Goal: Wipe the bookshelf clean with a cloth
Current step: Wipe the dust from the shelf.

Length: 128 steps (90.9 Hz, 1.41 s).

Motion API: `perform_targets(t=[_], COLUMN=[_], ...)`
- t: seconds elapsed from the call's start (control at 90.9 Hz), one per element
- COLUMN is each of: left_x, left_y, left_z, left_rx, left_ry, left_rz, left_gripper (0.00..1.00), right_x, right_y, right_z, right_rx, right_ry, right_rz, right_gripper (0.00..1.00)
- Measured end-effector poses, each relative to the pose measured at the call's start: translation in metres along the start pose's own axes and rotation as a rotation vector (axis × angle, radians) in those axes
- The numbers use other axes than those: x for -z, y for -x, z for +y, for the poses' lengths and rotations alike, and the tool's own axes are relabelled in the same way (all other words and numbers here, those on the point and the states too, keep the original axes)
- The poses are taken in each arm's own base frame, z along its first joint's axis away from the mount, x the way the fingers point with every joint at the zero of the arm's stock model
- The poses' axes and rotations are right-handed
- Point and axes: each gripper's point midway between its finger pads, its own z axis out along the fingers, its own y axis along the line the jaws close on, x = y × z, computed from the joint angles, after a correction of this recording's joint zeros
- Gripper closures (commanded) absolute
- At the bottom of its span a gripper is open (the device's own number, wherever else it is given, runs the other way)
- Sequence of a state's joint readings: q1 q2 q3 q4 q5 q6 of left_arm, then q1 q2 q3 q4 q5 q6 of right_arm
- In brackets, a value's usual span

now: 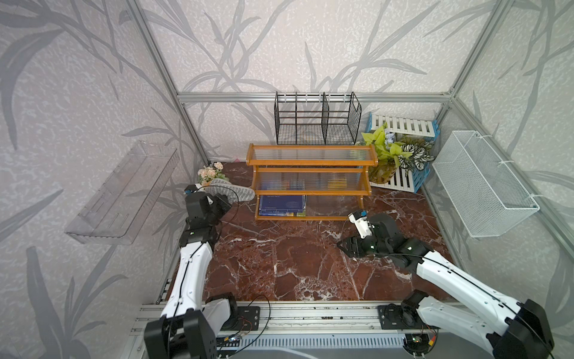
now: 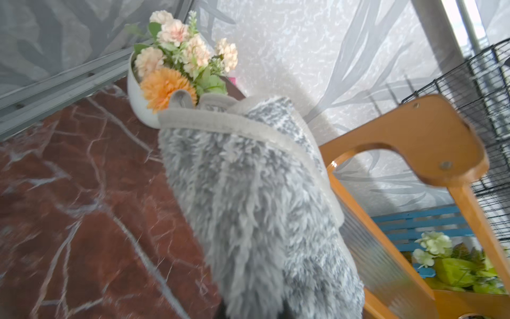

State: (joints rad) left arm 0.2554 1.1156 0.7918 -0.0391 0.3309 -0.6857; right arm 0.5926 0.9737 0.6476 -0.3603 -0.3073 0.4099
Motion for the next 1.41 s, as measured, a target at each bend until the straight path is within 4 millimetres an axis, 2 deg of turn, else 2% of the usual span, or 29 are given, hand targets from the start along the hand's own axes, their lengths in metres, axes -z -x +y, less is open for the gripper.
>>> perform_targets(t=[0.231,0.451,0.55,0.638,0.715,0.869,1.023,1.408], left_x=[-0.066,-0.107,-0.120,-0.127,-0.127,-0.120,-0.101,-0.028], left_y=[0.036,0.069,0.074,0.064,0.053,0.046,0.033,0.017], left_z=[-0.040,-0.082,-0.105,-0.135,-0.153,-0.164,-0.151,-0.140], left_rx=[0.008,0.043,0.049,0.045,0.048,0.066,0.082,0.083], left_ry=[-0.180,-0.352,-0.425,-0.502,-0.544,-0.593,-0.571,-0.620], left_rz=[0.074,0.083,0.098,0.135,0.154,0.171,0.183,0.138], left_gripper=[0.99,0.99,0.99,0.99,0.99,0.99,0.99,0.97], right_x=[0.008,0.006,0.003,0.001,0.000,0.001,0.008,0.014], right_y=[0.004,0.002,0.001,-0.001,-0.002,-0.001,0.003,0.004], right_z=[-0.007,-0.013,-0.016,-0.017,-0.018,-0.017,-0.013,-0.010], right_rx=[-0.013,-0.035,-0.046,-0.054,-0.058,-0.061,-0.059,-0.060], right_ry=[-0.016,-0.030,-0.036,-0.041,-0.042,-0.041,-0.029,-0.022], right_rz=[-0.025,-0.017,-0.008,0.003,0.007,0.002,-0.026,-0.041], right_gripper=[0.29,0.29,0.29,0.29,0.29,0.29,0.29,0.29])
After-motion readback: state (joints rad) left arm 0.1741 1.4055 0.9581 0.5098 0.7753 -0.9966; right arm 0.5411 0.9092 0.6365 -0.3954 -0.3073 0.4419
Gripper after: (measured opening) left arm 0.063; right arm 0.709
